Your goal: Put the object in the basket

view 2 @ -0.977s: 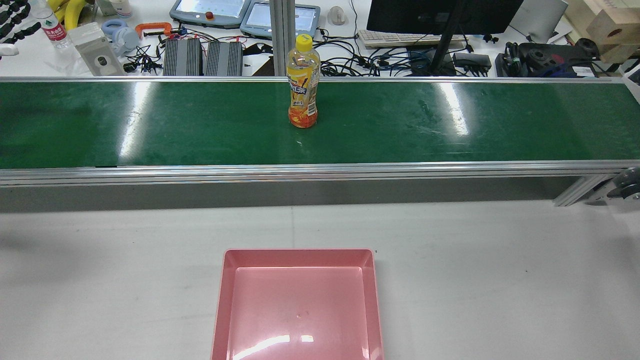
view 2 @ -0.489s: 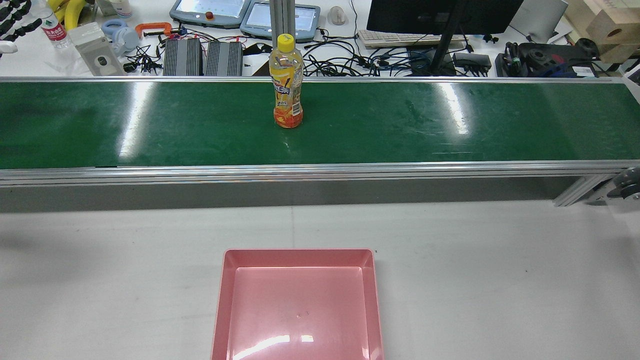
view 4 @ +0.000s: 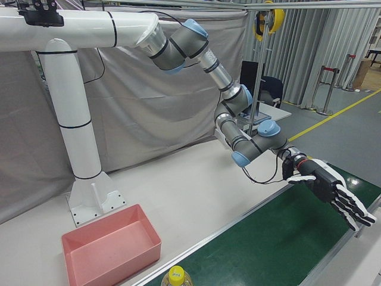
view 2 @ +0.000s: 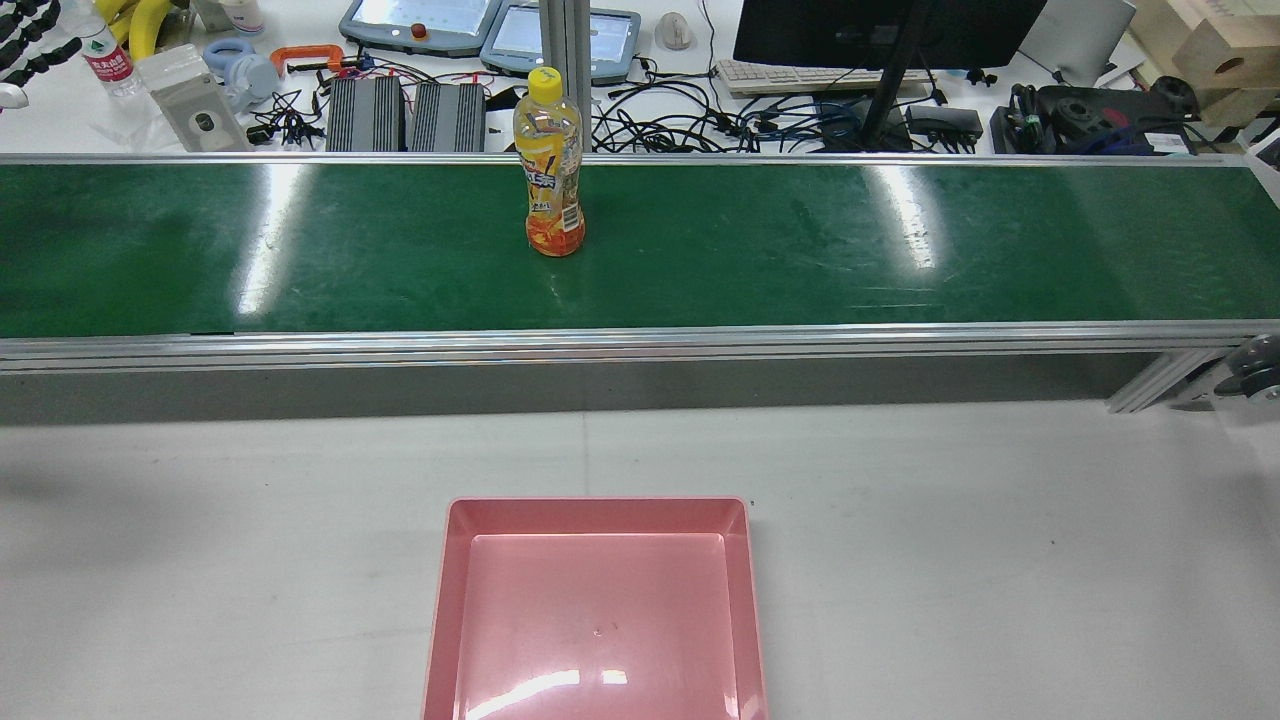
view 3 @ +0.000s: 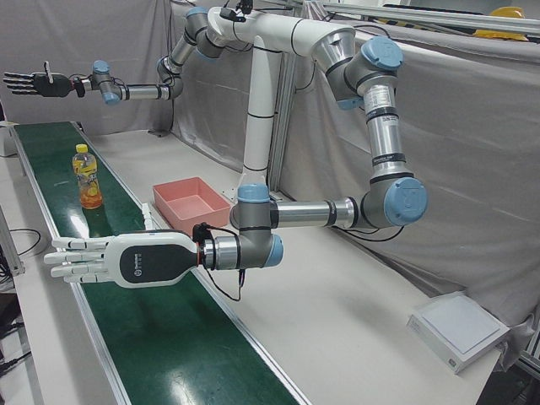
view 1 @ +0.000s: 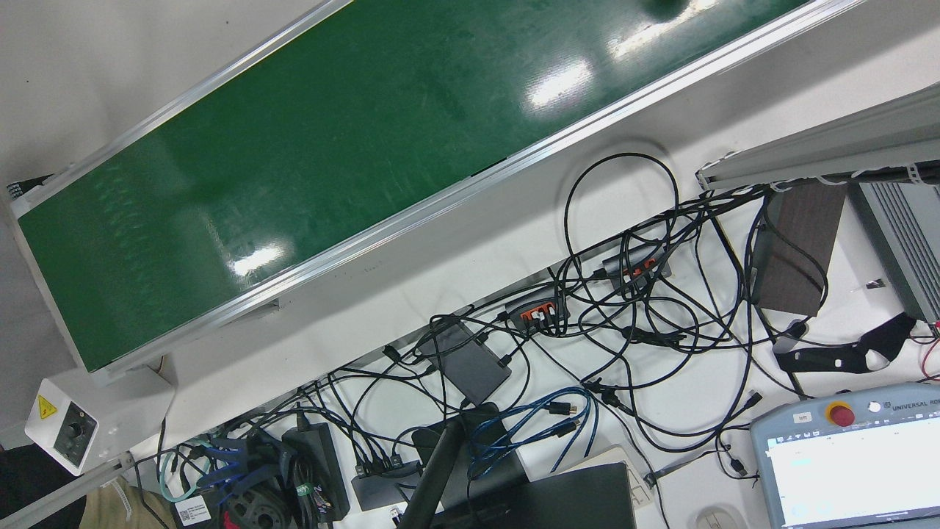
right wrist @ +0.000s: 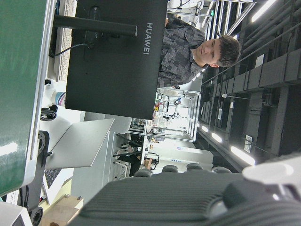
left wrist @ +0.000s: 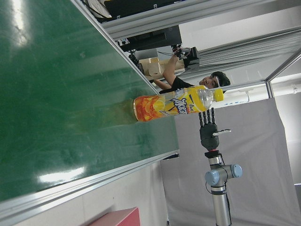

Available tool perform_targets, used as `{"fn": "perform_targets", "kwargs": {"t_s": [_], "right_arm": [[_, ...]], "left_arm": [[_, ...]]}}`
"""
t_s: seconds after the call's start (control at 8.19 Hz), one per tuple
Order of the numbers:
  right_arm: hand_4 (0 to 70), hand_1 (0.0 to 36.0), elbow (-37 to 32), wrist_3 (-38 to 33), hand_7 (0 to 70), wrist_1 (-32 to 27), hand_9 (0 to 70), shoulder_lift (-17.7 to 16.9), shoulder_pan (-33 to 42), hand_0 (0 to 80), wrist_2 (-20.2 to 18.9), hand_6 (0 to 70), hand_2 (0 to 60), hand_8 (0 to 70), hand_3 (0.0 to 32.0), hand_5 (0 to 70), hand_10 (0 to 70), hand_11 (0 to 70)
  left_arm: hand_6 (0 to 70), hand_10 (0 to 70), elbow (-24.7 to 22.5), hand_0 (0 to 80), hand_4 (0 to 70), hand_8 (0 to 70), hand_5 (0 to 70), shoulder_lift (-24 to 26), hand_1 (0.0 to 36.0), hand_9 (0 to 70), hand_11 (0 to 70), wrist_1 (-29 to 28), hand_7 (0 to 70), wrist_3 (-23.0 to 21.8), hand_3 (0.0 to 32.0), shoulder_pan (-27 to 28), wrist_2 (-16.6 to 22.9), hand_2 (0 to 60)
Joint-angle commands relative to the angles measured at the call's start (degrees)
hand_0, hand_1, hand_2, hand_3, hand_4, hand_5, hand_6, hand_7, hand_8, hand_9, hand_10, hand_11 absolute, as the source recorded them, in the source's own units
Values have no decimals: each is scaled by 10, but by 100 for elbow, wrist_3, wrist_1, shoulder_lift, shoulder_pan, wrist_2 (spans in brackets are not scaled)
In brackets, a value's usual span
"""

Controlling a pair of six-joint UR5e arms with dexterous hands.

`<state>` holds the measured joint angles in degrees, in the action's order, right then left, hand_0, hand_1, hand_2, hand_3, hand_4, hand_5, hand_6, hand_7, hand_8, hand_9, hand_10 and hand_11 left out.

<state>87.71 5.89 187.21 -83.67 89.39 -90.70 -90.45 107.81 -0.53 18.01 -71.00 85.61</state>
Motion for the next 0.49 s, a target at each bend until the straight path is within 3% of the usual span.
{"fn": "perform_targets", "kwargs": {"t_s": [0.0,0.37], "right_arm": [[0,0,0,8,0,0,0,0,0,0,0,0,0,0,0,0,0,0],[0,0,0,8,0,0,0,0,0,0,0,0,0,0,0,0,0,0]], "left_arm": [[3,62,-7,471,4,0,128,3,112,0,106,-9,0,80,0,286,-9,0],[13,66,-235,485,12,0,147,29,128,12,114,79,0,53,0,666,-9,1]]}}
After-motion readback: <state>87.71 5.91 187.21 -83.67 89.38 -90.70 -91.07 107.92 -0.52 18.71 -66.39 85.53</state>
